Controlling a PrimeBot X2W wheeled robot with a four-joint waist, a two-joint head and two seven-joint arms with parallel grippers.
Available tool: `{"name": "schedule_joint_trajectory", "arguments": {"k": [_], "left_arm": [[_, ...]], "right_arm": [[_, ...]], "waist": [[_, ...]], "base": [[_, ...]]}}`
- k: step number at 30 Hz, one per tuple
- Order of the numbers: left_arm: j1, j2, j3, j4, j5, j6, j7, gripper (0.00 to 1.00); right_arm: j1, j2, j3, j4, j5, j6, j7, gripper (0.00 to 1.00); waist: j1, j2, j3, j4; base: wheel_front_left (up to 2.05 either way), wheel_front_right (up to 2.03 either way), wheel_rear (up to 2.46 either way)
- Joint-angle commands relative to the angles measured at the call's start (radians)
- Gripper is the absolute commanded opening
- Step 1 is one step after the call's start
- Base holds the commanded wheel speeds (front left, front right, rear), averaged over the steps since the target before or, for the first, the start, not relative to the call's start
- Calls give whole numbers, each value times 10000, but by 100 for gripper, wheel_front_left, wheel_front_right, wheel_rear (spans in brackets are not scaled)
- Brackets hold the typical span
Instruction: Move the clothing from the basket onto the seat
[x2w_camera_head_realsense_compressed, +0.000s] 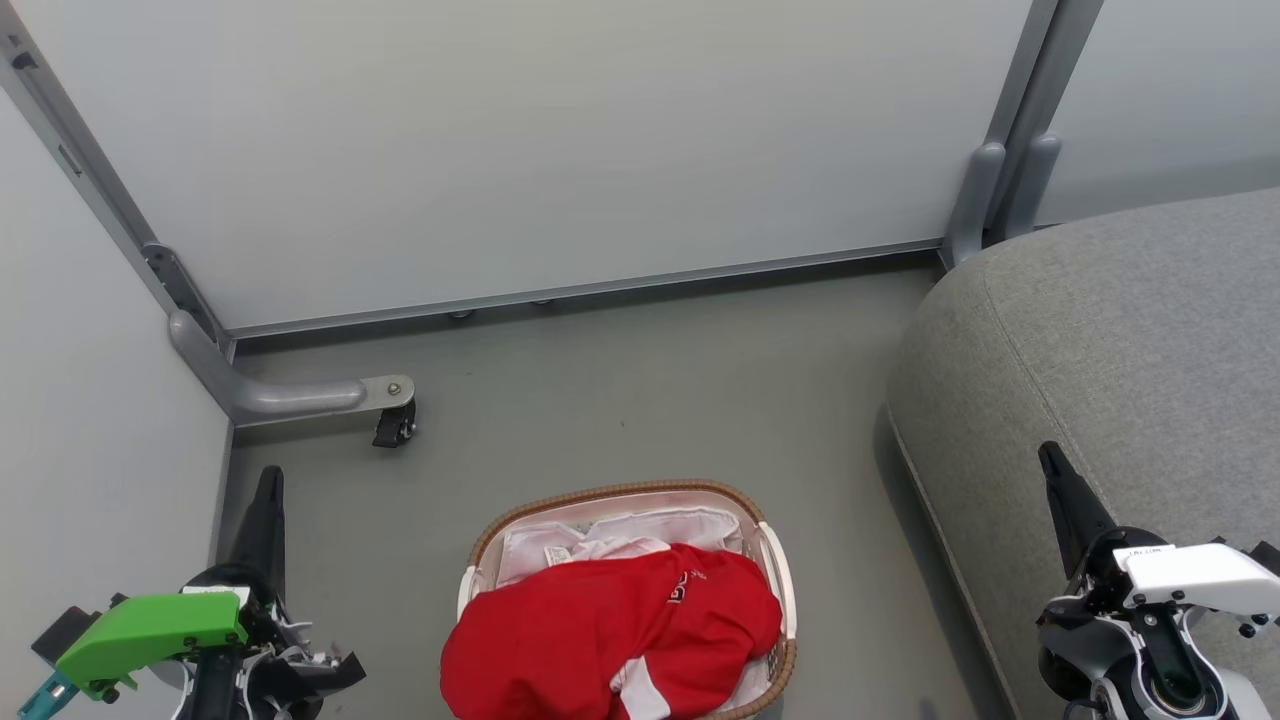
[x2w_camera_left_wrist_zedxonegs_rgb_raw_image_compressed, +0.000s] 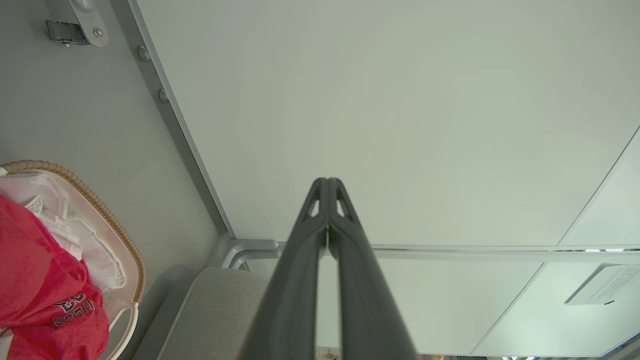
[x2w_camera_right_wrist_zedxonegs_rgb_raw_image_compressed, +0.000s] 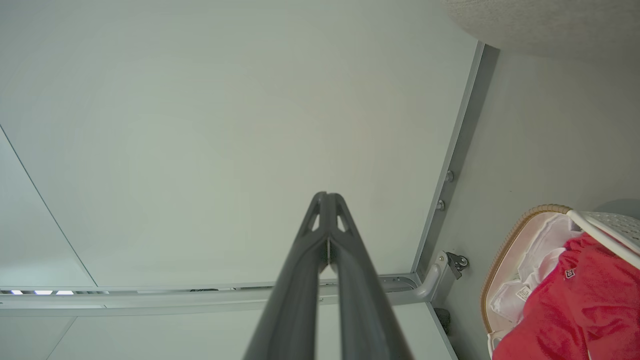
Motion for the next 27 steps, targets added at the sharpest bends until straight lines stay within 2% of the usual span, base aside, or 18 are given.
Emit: {"name": "schedule_joint_trajectory", "arguments": {"k": [1, 21, 22, 27], "left_arm": [[-101, 64, 16, -15, -30, -55, 19, 0], [-1, -2, -1, 7, 0, 2, -4, 0], [25, -13, -5, 72, 2, 10, -11, 100], [188, -49, -58, 379, 112, 19, -127, 100]], "right_arm": [[119, -65, -15, -27, 32, 0, 4, 0], [-2, -1, -1, -1, -2, 0, -2, 0], [7, 22, 3, 70, -4, 0, -2, 100], [139, 69, 40, 261, -90, -2, -89, 100]], "waist": [[0, 0, 0, 0], [0, 0, 1, 0], [0, 0, 1, 0], [0, 0, 10, 1]], "base": [[0, 0, 0], [0, 0, 0], [0, 0, 0], [0, 0, 0]]}}
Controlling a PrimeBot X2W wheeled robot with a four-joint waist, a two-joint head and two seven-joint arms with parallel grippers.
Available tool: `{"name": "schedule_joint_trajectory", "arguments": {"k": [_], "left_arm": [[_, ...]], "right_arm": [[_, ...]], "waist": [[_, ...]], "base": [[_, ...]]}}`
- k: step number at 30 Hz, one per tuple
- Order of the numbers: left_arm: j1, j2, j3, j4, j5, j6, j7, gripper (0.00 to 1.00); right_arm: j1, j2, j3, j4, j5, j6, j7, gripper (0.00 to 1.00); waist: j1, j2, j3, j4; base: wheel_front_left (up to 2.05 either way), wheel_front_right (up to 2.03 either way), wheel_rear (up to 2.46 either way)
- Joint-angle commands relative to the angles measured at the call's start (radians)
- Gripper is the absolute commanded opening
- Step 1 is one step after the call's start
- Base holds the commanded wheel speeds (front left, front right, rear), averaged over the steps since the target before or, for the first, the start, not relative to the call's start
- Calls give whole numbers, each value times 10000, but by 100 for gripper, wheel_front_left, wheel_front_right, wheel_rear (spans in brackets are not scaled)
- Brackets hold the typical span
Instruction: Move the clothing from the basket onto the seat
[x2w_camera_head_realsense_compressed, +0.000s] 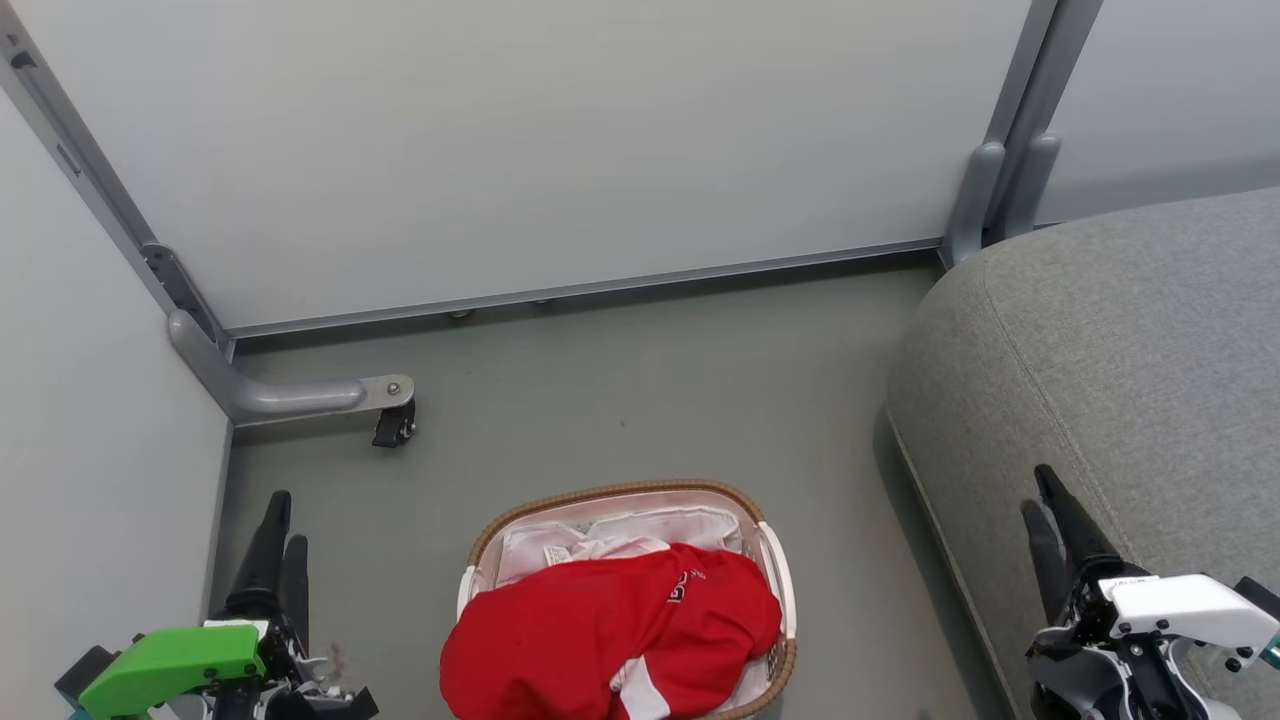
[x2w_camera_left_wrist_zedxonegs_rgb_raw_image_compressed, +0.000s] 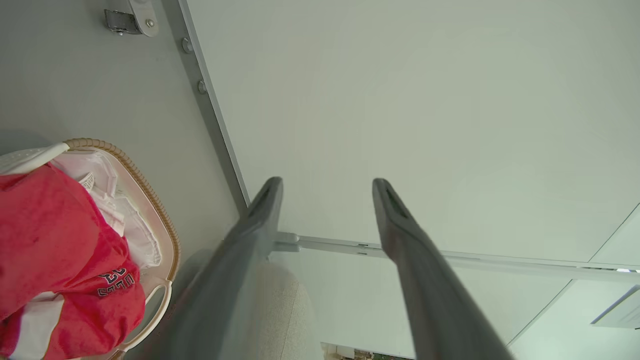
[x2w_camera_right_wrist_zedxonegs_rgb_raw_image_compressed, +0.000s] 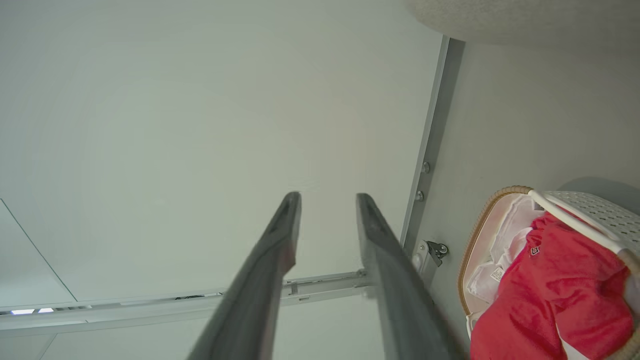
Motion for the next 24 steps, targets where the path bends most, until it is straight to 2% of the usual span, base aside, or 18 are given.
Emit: {"name": "schedule_joint_trajectory", "arguments": {"k": [1, 5, 24], "left_arm": [[-165, 56, -20, -138, 176, -20, -138, 100], [-213, 122, -38, -95, 839, -23, -342, 100], [-388, 325, -496, 2, 4977, 17, -1184, 100]], "right_arm": [[-140, -101, 21, -213, -128, 2, -126, 100], [-168, -271, 170, -282, -548, 2, -354, 100], [-393, -674, 633, -412, -4406, 3, -1205, 100]], "waist": [[0, -1, 3, 1], [0, -1, 17, 1], [0, -1, 53, -8]], "base": [[0, 0, 0], [0, 0, 0], [0, 0, 0]]}}
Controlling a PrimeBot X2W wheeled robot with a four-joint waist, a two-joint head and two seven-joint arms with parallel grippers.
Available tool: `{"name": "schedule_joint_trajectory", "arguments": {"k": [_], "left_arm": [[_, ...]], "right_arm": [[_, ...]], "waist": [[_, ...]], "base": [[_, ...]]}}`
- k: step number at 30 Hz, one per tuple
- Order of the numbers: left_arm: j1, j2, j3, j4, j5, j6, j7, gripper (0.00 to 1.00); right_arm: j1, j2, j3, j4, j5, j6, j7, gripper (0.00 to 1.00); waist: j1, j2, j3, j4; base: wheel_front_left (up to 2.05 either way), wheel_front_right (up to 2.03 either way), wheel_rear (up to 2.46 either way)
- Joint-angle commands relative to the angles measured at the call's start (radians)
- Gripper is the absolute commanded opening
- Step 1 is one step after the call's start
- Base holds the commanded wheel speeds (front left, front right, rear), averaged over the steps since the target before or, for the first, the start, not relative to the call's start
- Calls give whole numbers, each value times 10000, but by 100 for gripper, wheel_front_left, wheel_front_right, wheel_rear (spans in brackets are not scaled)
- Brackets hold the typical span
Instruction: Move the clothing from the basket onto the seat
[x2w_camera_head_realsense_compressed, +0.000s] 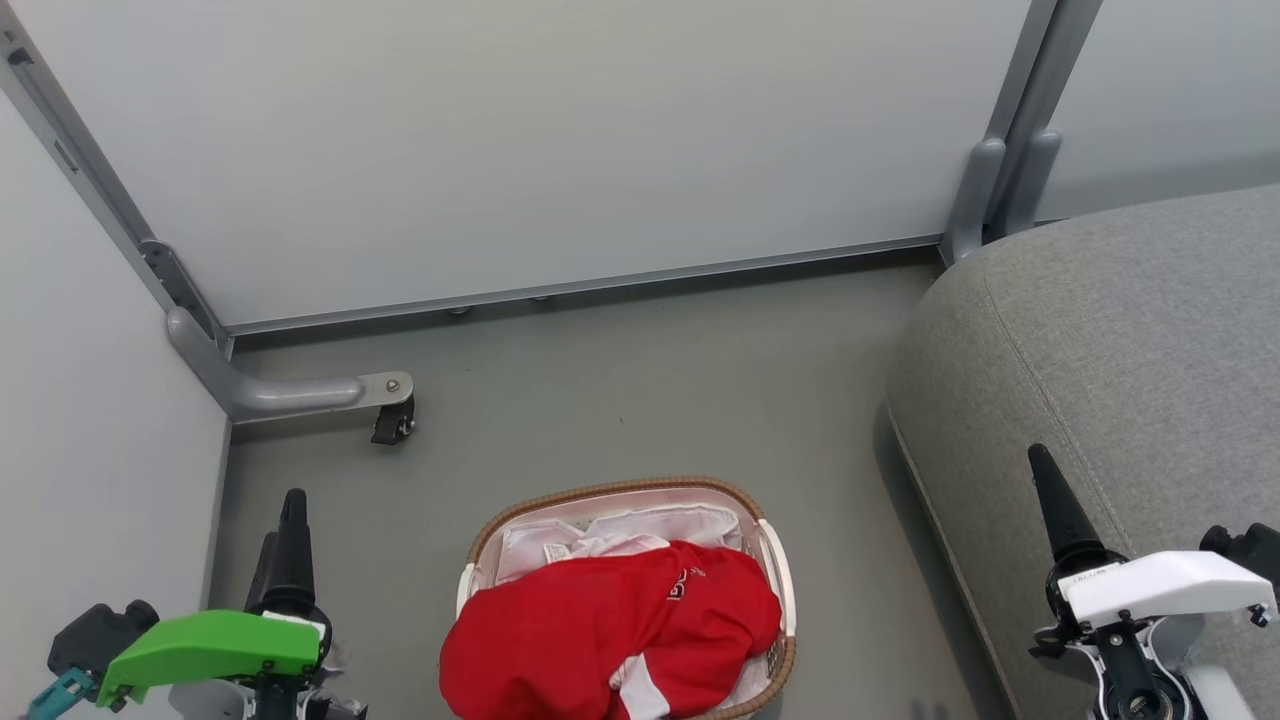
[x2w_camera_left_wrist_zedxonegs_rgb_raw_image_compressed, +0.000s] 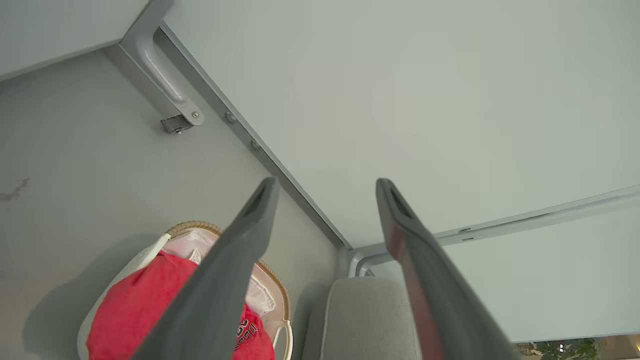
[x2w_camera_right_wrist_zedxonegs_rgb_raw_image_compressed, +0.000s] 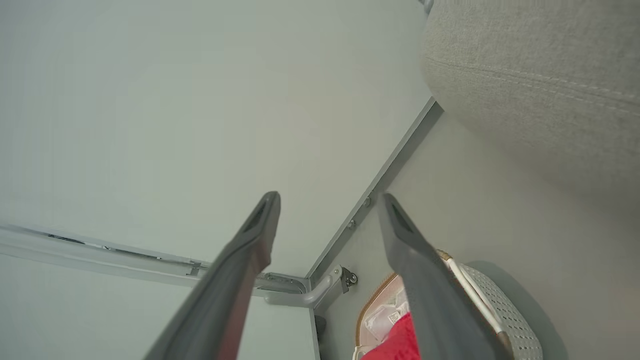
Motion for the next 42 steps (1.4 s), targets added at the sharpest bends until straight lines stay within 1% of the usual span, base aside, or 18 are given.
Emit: {"name": "schedule_joint_trajectory", "arguments": {"k": [1, 12, 14, 33, 42], "left_arm": [[-323, 134, -30, -120, 551, 20, -111, 100], [-269, 249, -325, -44, 2485, 157, -513, 100], [-248, 305, -475, -33, 3004, 208, -621, 100], [-254, 576, -1109, 247, 5562, 560, -1246, 100], [-171, 748, -1344, 370, 6623, 764, -1491, 100]], "right_arm": [[-312, -170, 50, -205, -483, 3, -128, 100], [-295, -370, 339, -222, -2429, 4, -537, 100], [-289, -408, 393, -188, -2917, 4, -641, 100], [-267, -559, 634, -136, -5631, 4, -1267, 100], [-260, -663, 757, -98, -6663, 4, -1518, 100]], "waist": [[0, -1, 2, -2], [0, -1, 1, 10], [0, -1, 3, 16], [0, -1, 25, 38], [0, -1, 14, 55]], "base": [[0, 0, 0], [0, 0, 0], [0, 0, 0], [0, 0, 0], [0, 0, 0]]}}
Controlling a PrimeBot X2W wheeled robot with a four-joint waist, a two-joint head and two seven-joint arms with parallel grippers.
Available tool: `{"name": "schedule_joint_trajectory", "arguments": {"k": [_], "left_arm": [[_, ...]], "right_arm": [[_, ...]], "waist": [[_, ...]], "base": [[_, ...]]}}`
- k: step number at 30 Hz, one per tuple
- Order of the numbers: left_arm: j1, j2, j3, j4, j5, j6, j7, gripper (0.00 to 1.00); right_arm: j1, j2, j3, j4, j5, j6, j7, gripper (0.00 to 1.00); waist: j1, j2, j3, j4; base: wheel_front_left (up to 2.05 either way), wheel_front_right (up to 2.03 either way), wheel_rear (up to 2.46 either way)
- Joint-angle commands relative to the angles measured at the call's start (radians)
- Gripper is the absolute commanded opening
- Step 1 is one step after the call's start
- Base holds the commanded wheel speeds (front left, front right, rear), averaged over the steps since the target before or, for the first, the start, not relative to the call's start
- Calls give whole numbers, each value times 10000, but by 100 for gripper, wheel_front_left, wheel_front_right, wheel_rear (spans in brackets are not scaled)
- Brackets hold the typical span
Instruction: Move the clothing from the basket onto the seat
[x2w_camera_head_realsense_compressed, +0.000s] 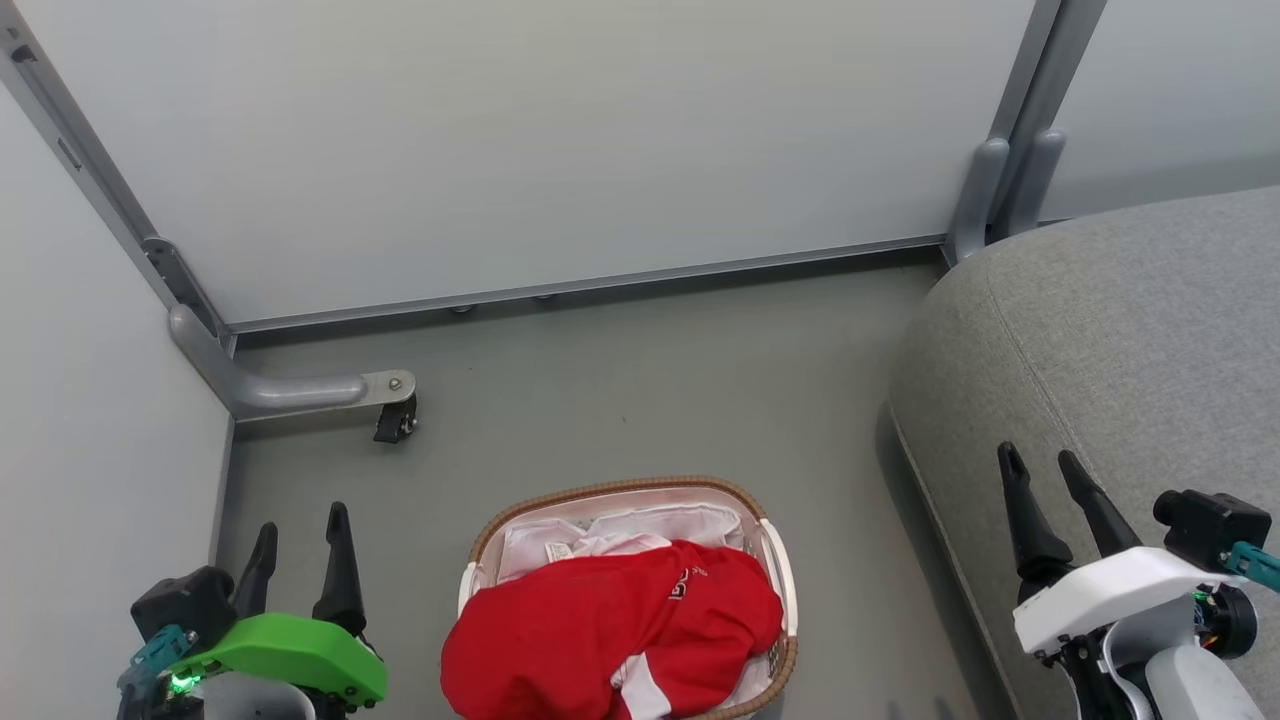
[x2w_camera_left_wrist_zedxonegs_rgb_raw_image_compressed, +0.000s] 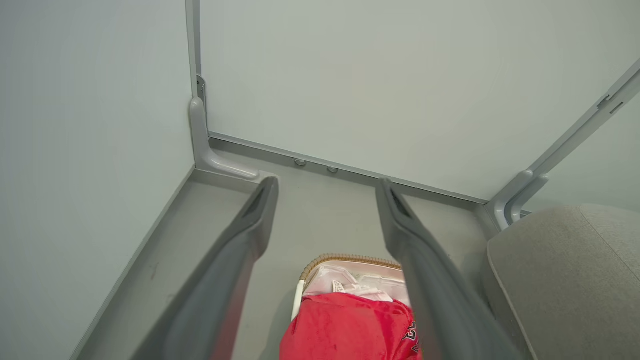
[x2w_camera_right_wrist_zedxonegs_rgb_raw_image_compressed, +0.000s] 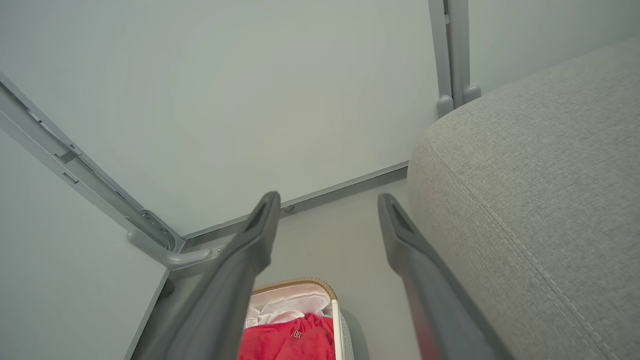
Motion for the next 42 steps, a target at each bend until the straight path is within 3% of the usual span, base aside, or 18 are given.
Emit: {"name": "schedule_joint_trajectory", "arguments": {"k": [1, 24, 42], "left_arm": [[-153, 136, -59, -56, 308, 79, -103, 100], [57, 125, -151, -205, 2325, 82, -643, 100], [-57, -230, -30, 4, 3545, -465, -991, 100]], "right_arm": [[-181, -106, 30, -65, -324, 2, -114, 100], [-161, -213, 211, 83, -2446, 3, -649, 100], [-282, -170, 314, -198, -3767, 2, -1005, 100]], "waist": [[0, -1, -2, 2], [0, -1, -1, 34], [-1, -1, 547, -165]], "base": [[0, 0, 0], [0, 0, 0], [0, 0, 0]]}}
